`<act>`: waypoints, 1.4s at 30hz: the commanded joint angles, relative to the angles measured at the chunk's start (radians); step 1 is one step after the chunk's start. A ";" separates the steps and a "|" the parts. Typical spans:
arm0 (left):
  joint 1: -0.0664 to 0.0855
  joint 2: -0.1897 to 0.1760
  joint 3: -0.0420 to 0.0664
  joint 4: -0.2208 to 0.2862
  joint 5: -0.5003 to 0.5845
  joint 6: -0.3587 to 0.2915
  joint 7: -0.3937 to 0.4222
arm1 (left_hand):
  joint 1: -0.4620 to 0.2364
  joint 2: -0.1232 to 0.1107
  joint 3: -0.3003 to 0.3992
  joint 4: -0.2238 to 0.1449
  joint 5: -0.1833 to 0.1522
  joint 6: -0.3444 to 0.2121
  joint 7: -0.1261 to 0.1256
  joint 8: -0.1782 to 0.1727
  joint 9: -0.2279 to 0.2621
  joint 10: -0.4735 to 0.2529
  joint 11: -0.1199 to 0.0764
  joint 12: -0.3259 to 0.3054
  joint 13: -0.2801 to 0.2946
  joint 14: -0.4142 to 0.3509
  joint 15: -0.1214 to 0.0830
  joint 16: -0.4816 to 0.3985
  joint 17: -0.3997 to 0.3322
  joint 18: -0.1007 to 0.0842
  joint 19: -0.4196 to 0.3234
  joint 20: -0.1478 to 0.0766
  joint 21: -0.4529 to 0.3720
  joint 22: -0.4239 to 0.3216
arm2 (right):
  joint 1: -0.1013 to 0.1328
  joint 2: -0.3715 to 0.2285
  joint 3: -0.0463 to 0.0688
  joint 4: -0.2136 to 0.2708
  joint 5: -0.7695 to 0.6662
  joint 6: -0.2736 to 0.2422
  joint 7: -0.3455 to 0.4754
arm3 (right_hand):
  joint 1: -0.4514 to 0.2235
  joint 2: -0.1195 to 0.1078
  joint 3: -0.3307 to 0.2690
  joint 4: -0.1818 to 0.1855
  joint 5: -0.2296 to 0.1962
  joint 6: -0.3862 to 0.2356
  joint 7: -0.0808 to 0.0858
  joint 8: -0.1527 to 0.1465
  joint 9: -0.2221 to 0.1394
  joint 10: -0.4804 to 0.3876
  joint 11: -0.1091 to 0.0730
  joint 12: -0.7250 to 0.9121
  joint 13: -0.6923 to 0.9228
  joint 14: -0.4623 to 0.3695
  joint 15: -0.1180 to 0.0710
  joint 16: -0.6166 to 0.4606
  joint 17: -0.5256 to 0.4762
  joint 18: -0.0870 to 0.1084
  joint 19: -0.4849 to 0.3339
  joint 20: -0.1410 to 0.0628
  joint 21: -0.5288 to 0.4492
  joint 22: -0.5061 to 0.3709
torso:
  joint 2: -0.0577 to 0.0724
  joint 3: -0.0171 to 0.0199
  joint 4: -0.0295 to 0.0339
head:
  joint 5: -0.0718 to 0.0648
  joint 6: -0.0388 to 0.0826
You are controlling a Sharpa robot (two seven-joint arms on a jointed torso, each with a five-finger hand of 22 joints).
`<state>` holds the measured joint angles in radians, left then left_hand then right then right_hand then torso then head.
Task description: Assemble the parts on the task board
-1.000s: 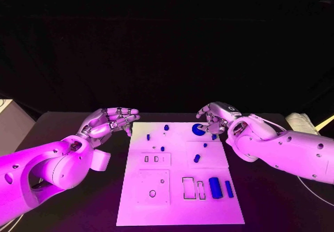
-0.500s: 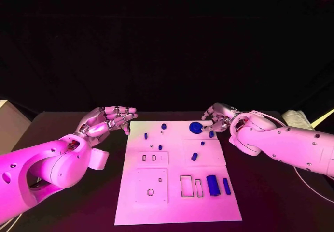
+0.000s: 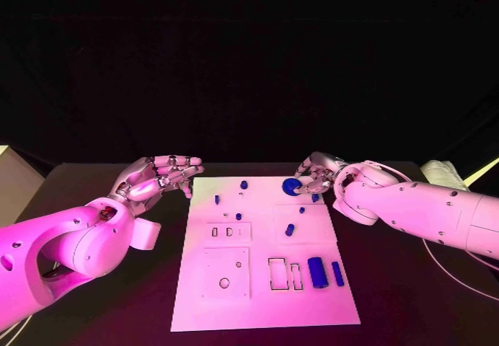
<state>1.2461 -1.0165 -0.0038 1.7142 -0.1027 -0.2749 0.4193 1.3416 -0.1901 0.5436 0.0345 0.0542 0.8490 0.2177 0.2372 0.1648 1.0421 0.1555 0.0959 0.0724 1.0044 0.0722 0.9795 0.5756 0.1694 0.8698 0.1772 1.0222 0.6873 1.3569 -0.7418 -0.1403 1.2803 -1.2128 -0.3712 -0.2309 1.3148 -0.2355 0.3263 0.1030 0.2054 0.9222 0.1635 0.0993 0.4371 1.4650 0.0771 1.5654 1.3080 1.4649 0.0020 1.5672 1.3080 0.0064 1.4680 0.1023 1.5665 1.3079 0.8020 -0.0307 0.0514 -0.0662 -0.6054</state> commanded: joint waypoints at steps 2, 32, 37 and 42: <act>0.002 0.003 0.001 0.000 0.003 0.019 0.005 | -0.002 0.004 0.006 0.000 -0.004 -0.006 -0.002 -0.006 0.000 -0.007 -0.002 -0.002 0.001 0.002 0.008 0.007 -0.001 0.014 -0.007 0.000 0.004 0.001 | -0.001 0.007 0.000 -0.005 0.015 0.026 -0.002 | -0.001 0.013 -0.007 0.002 0.003 -0.005 0.004 0.000 0.001 0.106 0.007 0.005 0.263 0.106 0.008 0.004 0.263 -0.006 0.103 0.008 0.004 0.263 | -0.001 -0.0008 -0.0008 | 0.002 -0.004; 0.002 0.003 0.001 -0.001 0.002 0.021 0.002 | 0.000 0.006 0.008 -0.001 -0.004 -0.007 -0.003 -0.006 0.001 -0.008 -0.002 -0.001 0.001 0.002 0.007 0.008 -0.004 0.015 -0.011 0.000 0.009 0.004 | -0.012 0.048 -0.001 -0.053 -0.015 0.032 -0.016 | 0.037 0.055 0.077 -0.001 -0.014 0.081 -0.021 0.041 0.011 0.106 -0.013 0.005 0.263 0.106 -0.011 0.004 0.263 -0.006 0.103 -0.004 0.004 0.263 | 0.000 0.0000 -0.0021 | 0.005 -0.008; 0.002 0.004 0.001 -0.001 0.002 0.021 0.002 | 0.000 0.006 0.008 -0.001 -0.004 -0.007 -0.003 -0.006 0.001 -0.008 -0.002 -0.001 0.001 0.002 0.007 0.008 -0.004 0.015 -0.011 0.000 0.009 0.004 | -0.014 0.049 -0.001 -0.051 -0.061 0.019 -0.023 | 0.038 0.055 0.099 -0.007 -0.016 0.102 -0.031 0.052 0.014 0.106 -0.022 0.005 0.263 0.106 -0.019 0.004 0.263 -0.006 0.103 -0.012 0.004 0.263 | 0.000 0.0001 -0.0027 | 0.004 -0.007; 0.002 0.004 0.001 -0.002 0.002 0.021 0.002 | 0.000 0.006 0.008 -0.001 -0.004 -0.007 -0.003 -0.006 0.001 -0.008 -0.002 -0.001 0.001 0.002 0.007 0.008 -0.004 0.015 -0.011 0.000 0.009 0.004 | -0.016 0.049 -0.001 -0.041 -0.098 -0.011 -0.024 | 0.037 0.052 0.103 -0.009 -0.016 0.105 -0.032 0.053 0.014 0.106 -0.024 0.005 0.263 0.106 -0.021 0.004 0.263 -0.006 0.103 -0.014 0.004 0.263 | 0.000 0.0005 -0.0015 | 0.003 -0.007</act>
<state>1.2461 -1.0145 -0.0037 1.7113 -0.1028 -0.2718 0.4161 1.3416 -0.1901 0.5465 0.0316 0.0542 0.8490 0.2177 0.2372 0.1647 1.0421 0.1555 0.0959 0.0724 1.0044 0.0722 0.9835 0.5729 0.1694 0.8659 0.1800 1.0260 0.6906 1.3473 -0.6928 -0.1377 1.2367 -1.2507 -0.3733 -0.2397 1.3480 -0.1922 0.4260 0.0926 0.1870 0.9999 0.1479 0.1404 0.4447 1.4655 0.0584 1.5652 1.3075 1.4685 -0.0129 1.5672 1.3075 0.0066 1.4681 0.0946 1.5663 1.3073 0.8017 -0.0305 0.0491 -0.0624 -0.6130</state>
